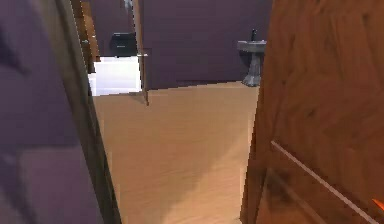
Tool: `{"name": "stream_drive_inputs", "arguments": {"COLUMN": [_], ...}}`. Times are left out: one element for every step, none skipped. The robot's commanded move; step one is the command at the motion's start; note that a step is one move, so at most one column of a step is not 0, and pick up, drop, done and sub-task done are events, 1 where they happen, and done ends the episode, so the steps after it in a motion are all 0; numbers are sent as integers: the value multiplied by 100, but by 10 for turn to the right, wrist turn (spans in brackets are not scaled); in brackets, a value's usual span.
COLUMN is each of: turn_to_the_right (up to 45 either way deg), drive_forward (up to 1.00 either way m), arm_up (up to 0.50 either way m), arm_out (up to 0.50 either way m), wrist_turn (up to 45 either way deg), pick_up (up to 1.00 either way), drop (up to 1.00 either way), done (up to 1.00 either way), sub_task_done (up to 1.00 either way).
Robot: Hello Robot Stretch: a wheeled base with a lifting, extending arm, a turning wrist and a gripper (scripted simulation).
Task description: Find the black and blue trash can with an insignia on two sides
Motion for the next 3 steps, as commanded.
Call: {"name": "stream_drive_inputs", "arguments": {"turn_to_the_right": [0, -60, 0], "drive_forward": [60, 0, 15], "arm_up": [0, 0, 0], "arm_out": [0, 0, 0], "wrist_turn": [0, 0, 0], "pick_up": [0, 0, 0], "drop": [0, 0, 0], "done": [0, 0, 0], "sub_task_done": [0, 0, 0]}}
